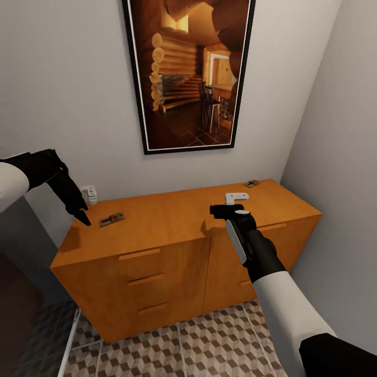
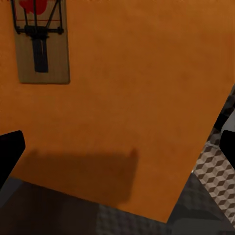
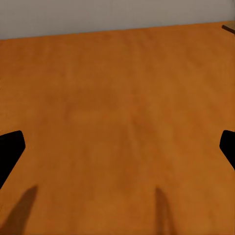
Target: Take the four mousetraps from the cabinet in the bathroom and place them on the bathroom floor. Make sure all four end up on the same floor surface, and ensure that at least two of them are either under or directly next to the same bathroom sink.
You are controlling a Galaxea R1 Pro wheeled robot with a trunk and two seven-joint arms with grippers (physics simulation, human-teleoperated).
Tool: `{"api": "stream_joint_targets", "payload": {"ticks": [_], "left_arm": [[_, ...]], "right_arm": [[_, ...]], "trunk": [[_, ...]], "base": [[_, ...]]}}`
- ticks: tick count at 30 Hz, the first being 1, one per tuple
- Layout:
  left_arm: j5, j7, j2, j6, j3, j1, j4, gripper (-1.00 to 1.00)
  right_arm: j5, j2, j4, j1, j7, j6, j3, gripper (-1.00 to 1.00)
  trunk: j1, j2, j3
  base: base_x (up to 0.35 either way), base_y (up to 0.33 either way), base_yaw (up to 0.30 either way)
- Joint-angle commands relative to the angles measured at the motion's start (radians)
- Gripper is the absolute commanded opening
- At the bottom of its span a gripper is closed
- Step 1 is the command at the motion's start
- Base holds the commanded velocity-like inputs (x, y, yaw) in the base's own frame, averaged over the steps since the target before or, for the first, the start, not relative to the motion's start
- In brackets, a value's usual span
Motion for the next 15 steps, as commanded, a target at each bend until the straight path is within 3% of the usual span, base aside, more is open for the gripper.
{"api": "stream_joint_targets", "payload": {"ticks": [1,15], "left_arm": [[0.008,-0.001,0.0,0.011,-0.008,-0.002,-0.003,1.0],[0.008,-0.001,-0.003,0.011,-0.008,-0.002,-0.004,1.0]], "right_arm": [[-0.006,0.0,-0.001,-0.001,-0.008,0.004,0.002,1.0],[-0.008,-0.002,0.01,-0.001,-0.008,-0.009,0.001,1.0]], "trunk": [[0.0,-0.001,-0.001],[0.0,-0.001,-0.001]], "base": [[-0.001,0.003,0.0],[0.0,0.001,0.0]]}}
